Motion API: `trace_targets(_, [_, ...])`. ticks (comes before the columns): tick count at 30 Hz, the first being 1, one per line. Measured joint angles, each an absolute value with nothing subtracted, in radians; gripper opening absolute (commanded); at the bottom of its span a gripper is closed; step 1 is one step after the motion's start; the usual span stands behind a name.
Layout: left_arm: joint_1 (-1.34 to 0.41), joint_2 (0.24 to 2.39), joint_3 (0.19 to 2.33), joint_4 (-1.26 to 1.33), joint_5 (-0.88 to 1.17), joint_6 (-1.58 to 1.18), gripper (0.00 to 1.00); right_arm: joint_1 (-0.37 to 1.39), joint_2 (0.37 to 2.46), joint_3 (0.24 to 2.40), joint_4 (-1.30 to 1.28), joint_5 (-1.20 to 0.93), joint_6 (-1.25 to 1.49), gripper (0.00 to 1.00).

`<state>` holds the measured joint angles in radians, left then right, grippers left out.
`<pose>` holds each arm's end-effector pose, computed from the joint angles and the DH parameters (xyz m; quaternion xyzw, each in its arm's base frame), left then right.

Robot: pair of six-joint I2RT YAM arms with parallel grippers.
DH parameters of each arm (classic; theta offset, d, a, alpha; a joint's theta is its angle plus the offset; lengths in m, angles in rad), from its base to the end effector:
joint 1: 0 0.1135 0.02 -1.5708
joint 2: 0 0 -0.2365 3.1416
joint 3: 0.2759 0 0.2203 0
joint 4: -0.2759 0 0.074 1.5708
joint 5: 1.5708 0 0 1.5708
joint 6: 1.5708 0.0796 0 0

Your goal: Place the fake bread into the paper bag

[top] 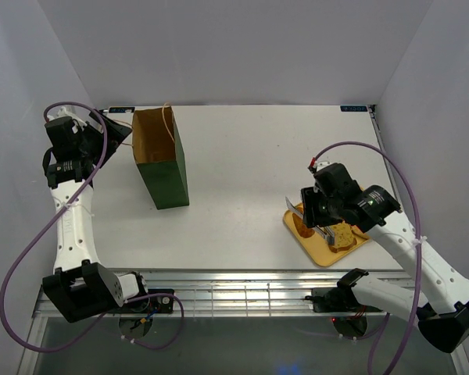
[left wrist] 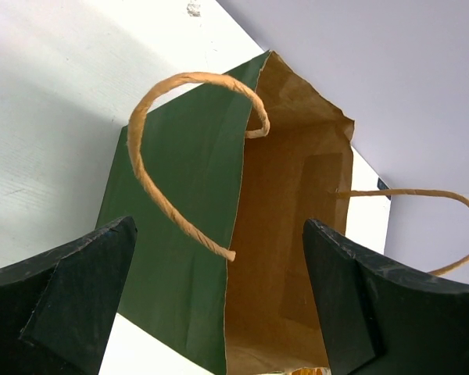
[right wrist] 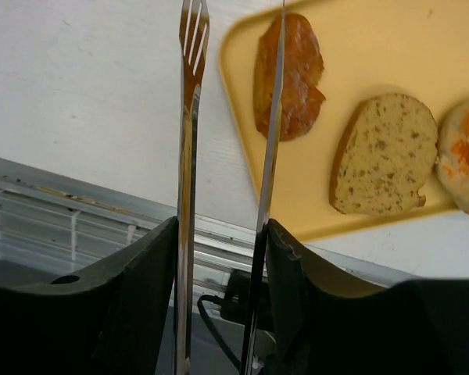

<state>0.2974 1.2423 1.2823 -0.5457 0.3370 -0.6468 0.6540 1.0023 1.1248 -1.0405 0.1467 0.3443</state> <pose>0.2788 0.0579 0.3336 -0.3104 0.7951 -0.2293 0.4678 0.1567 0.1054 0.2769 -0.1225 0.9370 0.0921 0.3140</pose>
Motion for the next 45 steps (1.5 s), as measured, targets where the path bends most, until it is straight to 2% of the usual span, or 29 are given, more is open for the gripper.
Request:
trace_targets(6, [0.297, 1.202, 1.249, -0.546, 0.340, -0.642, 0.98, 0.616, 0.930, 1.014, -1.085, 0.195, 0.364, 0.53])
trace_targets(15, [0.297, 1.196, 1.232, -0.546, 0.351, -0.636, 0.98, 0.607, 0.928, 1.001, -1.096, 0.207, 0.390, 0.57])
trace_targets(36, [0.297, 1.186, 1.218, -0.545, 0.372, -0.637, 0.98, 0.604, 0.971, 0.904, -1.069, 0.158, 0.420, 0.58])
trace_targets(41, [0.297, 1.182, 1.218, -0.546, 0.375, -0.636, 0.98, 0.602, 0.983, 0.872, -1.055, 0.149, 0.420, 0.53])
trace_targets(45, [0.297, 1.180, 1.218, -0.546, 0.375, -0.636, 0.98, 0.602, 0.983, 0.873, -1.044, 0.150, 0.423, 0.43])
